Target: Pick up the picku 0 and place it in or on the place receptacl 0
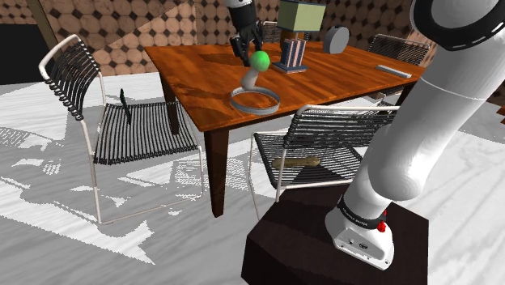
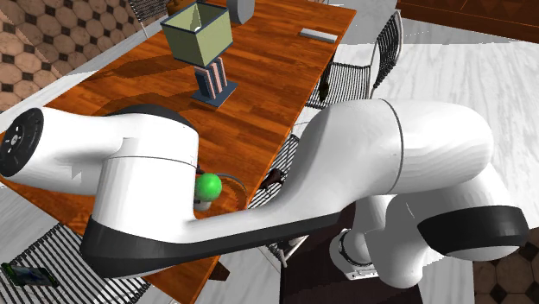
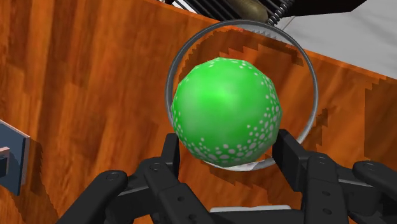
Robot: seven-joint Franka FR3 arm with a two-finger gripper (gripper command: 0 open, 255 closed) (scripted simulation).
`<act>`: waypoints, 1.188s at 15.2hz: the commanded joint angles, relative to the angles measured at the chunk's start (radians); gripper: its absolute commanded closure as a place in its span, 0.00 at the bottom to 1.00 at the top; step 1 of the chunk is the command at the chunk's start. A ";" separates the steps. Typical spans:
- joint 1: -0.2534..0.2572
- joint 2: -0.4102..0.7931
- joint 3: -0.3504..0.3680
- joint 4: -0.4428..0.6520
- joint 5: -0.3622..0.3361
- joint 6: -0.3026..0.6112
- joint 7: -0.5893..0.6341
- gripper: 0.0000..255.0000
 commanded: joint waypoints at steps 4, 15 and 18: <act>0.000 -0.011 -0.001 -0.068 0.001 0.056 0.017 1.00; 0.000 -0.011 -0.001 -0.068 0.001 0.056 0.017 0.00; 0.003 0.002 0.004 -0.022 0.002 0.021 0.014 0.00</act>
